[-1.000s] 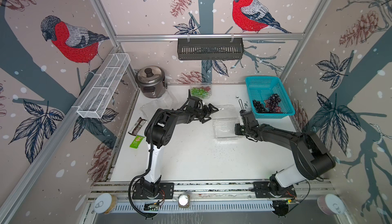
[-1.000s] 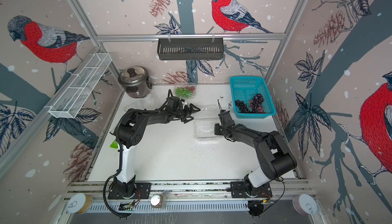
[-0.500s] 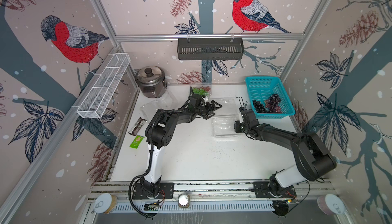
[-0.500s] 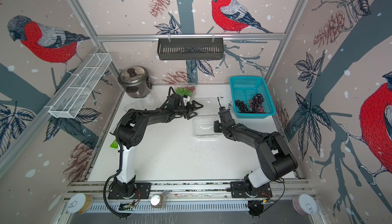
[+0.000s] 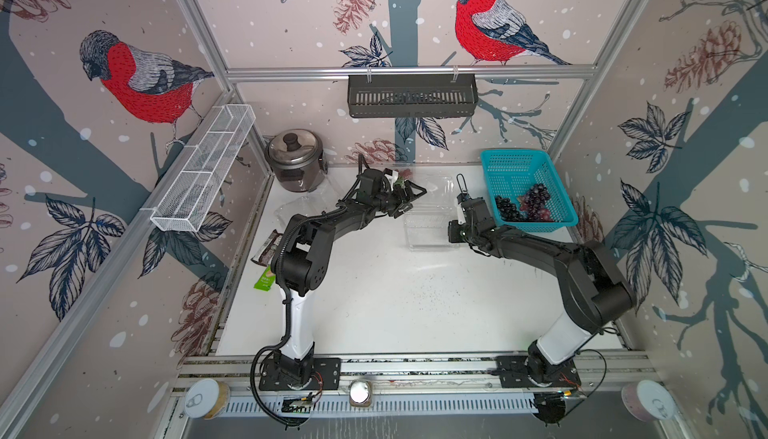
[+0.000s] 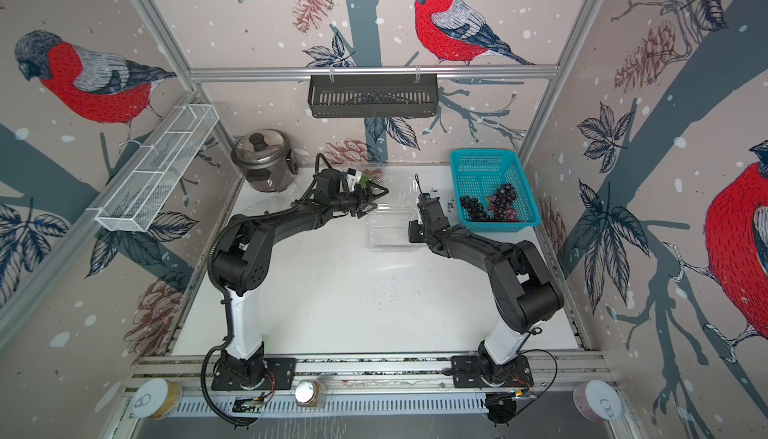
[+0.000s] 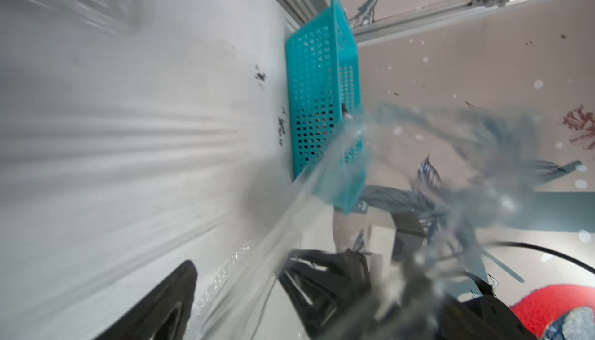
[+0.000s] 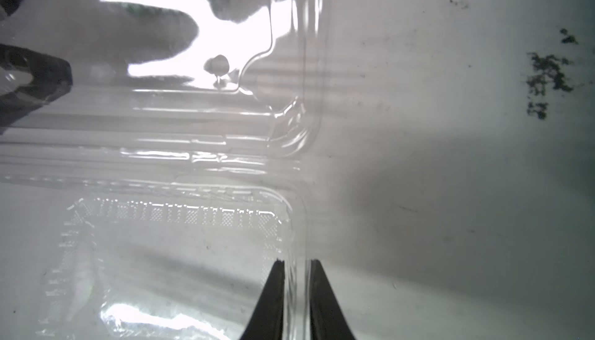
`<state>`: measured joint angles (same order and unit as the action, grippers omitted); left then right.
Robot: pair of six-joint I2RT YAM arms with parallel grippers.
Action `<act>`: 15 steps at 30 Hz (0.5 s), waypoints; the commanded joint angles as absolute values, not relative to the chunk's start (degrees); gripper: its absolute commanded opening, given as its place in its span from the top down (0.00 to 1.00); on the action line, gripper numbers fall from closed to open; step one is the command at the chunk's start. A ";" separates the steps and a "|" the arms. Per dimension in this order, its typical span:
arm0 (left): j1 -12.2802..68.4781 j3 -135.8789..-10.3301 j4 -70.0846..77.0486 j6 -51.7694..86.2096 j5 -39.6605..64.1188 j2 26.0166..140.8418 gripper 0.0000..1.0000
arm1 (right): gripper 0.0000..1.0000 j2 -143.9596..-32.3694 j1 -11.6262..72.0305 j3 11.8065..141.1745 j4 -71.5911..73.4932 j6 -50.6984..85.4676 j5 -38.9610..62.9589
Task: Pack grapes into containers
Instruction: Move the packing box to the center of the board.
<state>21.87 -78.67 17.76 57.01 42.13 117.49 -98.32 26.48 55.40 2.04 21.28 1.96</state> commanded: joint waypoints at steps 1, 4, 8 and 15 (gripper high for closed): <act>19.79 -79.74 16.89 56.32 42.31 118.37 0.03 | 0.82 -102.21 26.78 59.69 1.93 22.19 3.33; 18.34 -82.78 15.11 55.47 42.42 120.48 0.03 | 0.82 -106.61 26.88 65.17 0.67 22.24 4.10; 17.26 -86.78 12.70 54.19 42.16 122.85 0.03 | 0.82 -110.77 27.06 70.55 0.20 22.85 5.40; 14.98 -93.14 8.46 52.67 41.97 127.00 0.03 | 0.82 -116.45 26.94 78.18 -2.79 23.46 6.05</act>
<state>15.57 -91.55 10.39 54.04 41.87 126.21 -115.61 26.94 76.58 -1.23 22.72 5.48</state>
